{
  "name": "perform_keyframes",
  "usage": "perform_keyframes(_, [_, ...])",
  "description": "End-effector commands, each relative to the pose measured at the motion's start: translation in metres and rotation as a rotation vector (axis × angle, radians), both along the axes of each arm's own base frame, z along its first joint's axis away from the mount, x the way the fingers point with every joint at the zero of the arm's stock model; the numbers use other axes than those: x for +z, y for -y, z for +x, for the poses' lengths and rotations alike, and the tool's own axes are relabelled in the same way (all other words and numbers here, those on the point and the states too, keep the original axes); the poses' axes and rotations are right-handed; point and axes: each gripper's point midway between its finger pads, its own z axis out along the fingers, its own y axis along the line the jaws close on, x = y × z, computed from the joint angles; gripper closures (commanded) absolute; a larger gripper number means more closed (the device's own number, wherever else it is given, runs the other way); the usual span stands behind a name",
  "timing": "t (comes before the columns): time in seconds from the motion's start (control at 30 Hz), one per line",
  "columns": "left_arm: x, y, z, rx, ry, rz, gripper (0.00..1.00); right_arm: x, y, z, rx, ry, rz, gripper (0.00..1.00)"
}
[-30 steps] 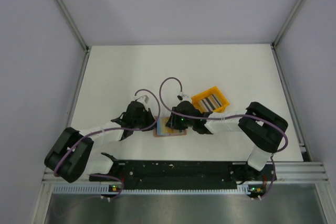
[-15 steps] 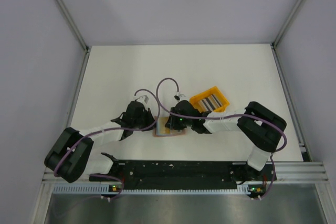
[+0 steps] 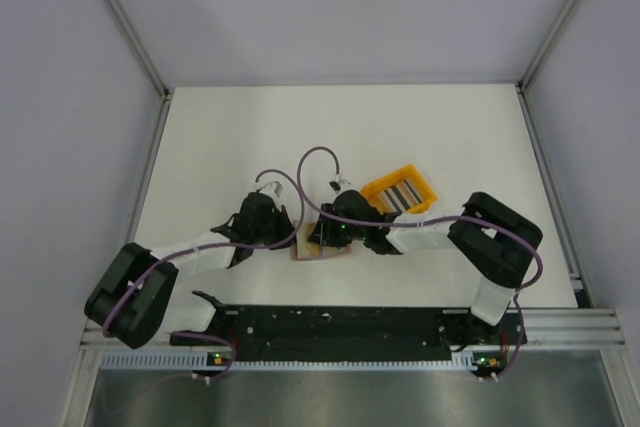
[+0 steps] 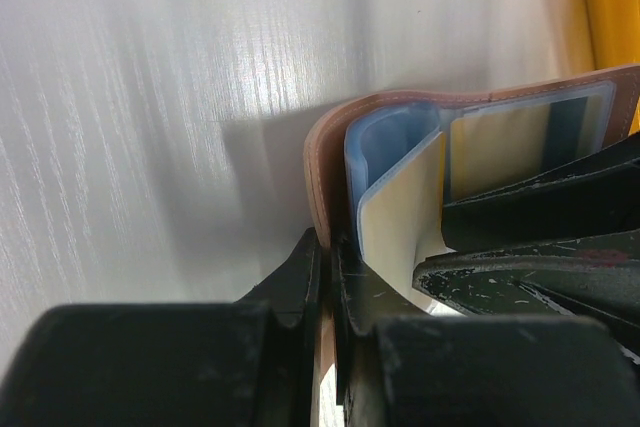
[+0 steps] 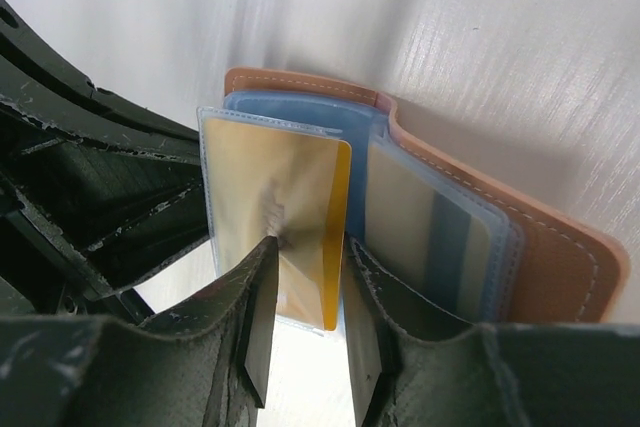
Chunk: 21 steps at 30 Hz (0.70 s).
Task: Put the credit cards into the card holder
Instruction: Insert the credit card into the card holder.
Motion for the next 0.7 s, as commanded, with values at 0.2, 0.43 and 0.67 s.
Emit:
perform_keyframes(0.2, [-0.005, -0.001, -0.002, -0.002, -0.001, 0.013, 1.0, 0.035, 0.014, 0.012, -0.089, 0.089, 0.022, 0.64])
perform_keyframes(0.43, [-0.001, 0.0, 0.0, -0.005, 0.005, 0.013, 1.0, 0.054, 0.034, 0.023, -0.111, 0.188, -0.069, 0.63])
perform_keyframes(0.67, [0.007, 0.002, 0.003, -0.014, 0.021, 0.011, 1.0, 0.092, 0.091, 0.051, -0.195, 0.333, -0.174, 0.61])
